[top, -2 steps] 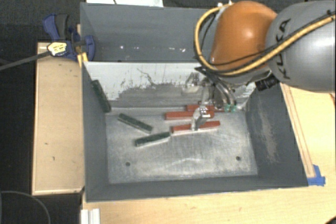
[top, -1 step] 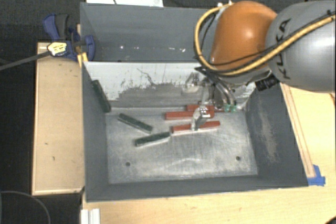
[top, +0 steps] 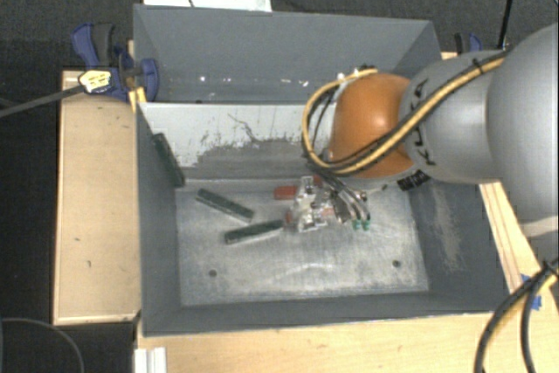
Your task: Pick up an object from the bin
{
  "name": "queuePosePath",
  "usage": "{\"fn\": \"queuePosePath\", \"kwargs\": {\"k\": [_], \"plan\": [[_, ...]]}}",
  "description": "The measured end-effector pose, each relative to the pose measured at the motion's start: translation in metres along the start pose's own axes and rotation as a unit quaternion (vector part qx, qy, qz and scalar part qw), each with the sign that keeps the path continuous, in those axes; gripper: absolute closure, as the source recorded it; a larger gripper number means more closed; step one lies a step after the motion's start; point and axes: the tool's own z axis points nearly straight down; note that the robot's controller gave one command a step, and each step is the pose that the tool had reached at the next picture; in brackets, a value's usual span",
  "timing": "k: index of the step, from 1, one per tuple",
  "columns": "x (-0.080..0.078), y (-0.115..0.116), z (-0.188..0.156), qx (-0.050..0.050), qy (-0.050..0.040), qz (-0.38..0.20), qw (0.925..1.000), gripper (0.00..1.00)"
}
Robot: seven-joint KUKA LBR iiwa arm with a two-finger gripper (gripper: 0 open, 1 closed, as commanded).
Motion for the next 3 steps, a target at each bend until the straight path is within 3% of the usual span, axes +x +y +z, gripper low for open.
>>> {"fn": "queuePosePath", "kwargs": {"k": [1, 2, 3], "plan": [[0.002, 0.001, 0.001, -0.001, 0.0041, 0.000, 1.0000, 0.00], [0.002, 0.001, 0.001, -0.001, 0.0040, 0.000, 1.0000, 0.00], [-0.028, 0.079, 0.007, -0.002, -0.0014, -0.021, 0.9998, 1.00]]}}
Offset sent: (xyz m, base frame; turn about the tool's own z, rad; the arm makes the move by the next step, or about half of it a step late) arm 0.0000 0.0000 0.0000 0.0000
